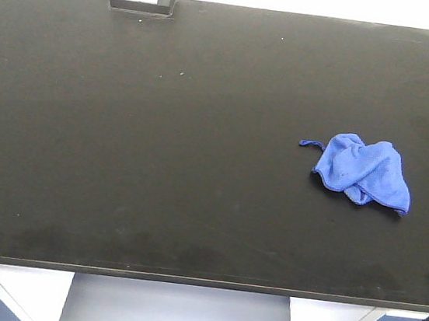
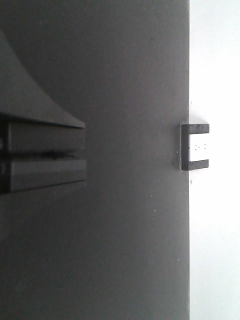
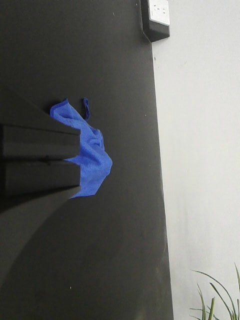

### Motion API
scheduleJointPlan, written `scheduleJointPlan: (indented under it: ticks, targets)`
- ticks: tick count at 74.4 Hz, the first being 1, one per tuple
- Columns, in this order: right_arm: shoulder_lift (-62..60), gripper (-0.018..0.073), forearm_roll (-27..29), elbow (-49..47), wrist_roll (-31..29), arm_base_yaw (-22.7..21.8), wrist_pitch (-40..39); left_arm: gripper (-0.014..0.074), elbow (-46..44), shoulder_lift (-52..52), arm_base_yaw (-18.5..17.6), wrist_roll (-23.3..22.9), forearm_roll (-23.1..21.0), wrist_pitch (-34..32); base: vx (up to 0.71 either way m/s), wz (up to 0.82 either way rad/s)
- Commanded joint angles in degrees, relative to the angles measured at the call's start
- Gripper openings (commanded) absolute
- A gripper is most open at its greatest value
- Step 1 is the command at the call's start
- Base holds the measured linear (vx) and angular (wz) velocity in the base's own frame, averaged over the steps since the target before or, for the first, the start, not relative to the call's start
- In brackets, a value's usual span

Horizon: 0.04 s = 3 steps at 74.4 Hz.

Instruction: Wipe right workspace with blue cloth

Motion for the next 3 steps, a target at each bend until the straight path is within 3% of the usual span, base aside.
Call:
scheduleJointPlan:
  ticks: [1, 3]
  targets:
    - [-0.2, -0.0008, -0.7, 0.9, 0.0, 0.0, -5.1, -0.0006, -1.4, -0.6, 0.0, 0.1, -0.3, -4.7, 0.00, 0.00]
    - [-0.2, -0.0008, -0.7, 0.9, 0.0, 0.0, -5.1, -0.0006, -1.4, -0.6, 0.0, 0.1, -0.3, -4.7, 0.00, 0.00]
